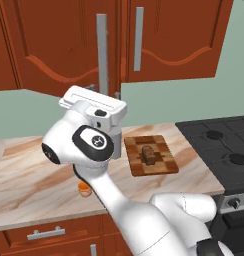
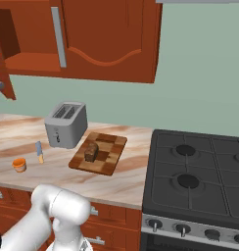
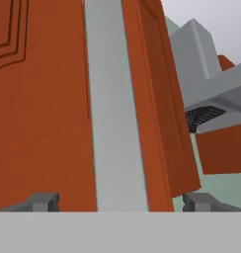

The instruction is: Pick the bread, place it on the cutting board, pick the jam, place it on the counter, and close the cabinet.

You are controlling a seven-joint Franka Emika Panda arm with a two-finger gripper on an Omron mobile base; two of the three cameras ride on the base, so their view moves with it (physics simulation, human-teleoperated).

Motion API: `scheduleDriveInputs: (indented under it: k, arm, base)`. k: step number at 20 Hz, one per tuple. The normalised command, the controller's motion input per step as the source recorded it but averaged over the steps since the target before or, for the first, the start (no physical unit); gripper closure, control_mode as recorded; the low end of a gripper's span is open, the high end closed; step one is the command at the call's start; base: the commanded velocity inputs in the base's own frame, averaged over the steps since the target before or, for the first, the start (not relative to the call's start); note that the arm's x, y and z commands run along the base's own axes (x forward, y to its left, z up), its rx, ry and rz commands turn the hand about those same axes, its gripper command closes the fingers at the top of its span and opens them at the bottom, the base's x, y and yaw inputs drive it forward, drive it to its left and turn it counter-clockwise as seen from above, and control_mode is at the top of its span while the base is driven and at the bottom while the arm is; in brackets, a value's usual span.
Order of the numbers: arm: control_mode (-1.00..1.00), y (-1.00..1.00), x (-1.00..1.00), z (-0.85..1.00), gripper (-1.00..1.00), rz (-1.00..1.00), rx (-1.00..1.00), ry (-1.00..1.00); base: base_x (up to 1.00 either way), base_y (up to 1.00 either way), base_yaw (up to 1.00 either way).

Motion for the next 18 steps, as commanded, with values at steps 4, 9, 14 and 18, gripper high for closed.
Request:
scheduleDriveInputs:
  k: [4, 9, 14, 18]
  arm:
    - [-1.00, -0.27, 0.50, 0.00, -1.00, 0.00, 0.00, -0.03]
    - [-1.00, -0.24, 0.46, 0.00, -1.00, 0.00, 0.00, -0.01]
    - [-1.00, -0.24, 0.41, 0.00, -1.00, 0.00, 0.00, 0.00]
    - [-1.00, -0.27, 0.36, 0.00, -1.00, 0.01, 0.00, 0.00]
  base:
    - [0.00, 0.00, 0.00]
    - [0.00, 0.00, 0.00]
    - [0.00, 0.00, 0.00]
    - [0.00, 0.00, 0.00]
